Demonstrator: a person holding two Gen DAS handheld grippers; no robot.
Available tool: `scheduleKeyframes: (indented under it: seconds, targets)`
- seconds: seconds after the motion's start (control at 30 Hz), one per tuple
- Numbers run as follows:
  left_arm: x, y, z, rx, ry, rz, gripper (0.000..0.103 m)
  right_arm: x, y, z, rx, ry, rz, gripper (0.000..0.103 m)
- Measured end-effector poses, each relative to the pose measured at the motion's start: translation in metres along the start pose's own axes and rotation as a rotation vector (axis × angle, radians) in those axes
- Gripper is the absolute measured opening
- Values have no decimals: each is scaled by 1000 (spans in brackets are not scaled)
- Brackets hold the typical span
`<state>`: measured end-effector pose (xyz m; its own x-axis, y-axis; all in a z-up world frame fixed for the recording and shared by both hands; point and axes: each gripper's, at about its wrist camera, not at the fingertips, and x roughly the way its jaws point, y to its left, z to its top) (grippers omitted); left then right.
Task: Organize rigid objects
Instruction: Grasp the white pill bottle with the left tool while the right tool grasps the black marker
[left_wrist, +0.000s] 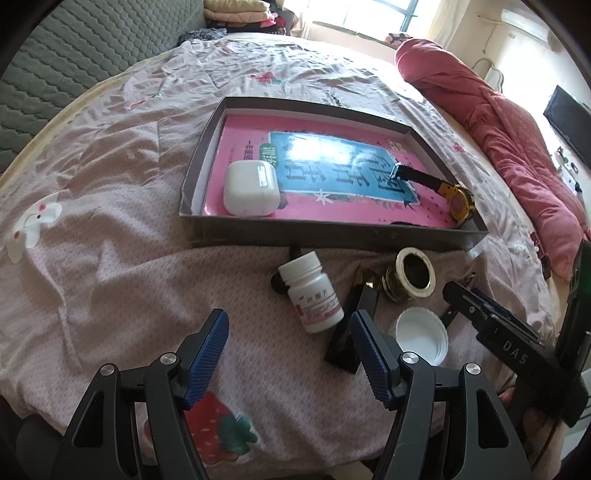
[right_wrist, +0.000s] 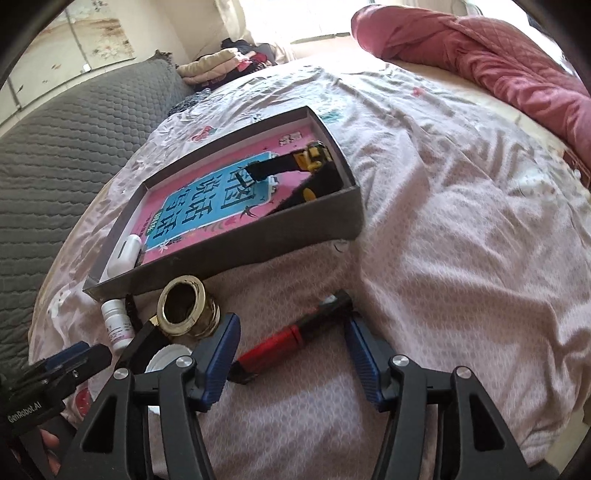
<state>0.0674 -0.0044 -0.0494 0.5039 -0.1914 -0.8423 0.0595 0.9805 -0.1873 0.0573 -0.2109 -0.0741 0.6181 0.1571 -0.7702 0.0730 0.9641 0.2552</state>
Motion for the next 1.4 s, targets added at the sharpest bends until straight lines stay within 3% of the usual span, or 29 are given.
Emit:
scheduleKeyframes:
  seconds: [0.63,0.87,1.2,1.33,1.4]
  targets:
    - [24,0,9,-75,22,50,66,18,6,11,-43,41,-2,44]
    - [26,6,9,-83,20,54,54,21,0,12,-8,32,93,29]
    - [29,8,11,-78,19,64,47,24,-10,11,23,37,184,25]
    - [27,13,11,-91,9,50,30,23,-11,10,17,28,190,25]
    - [25,15,10,-96,4,40,27,23,-12,11,20,24,194,24]
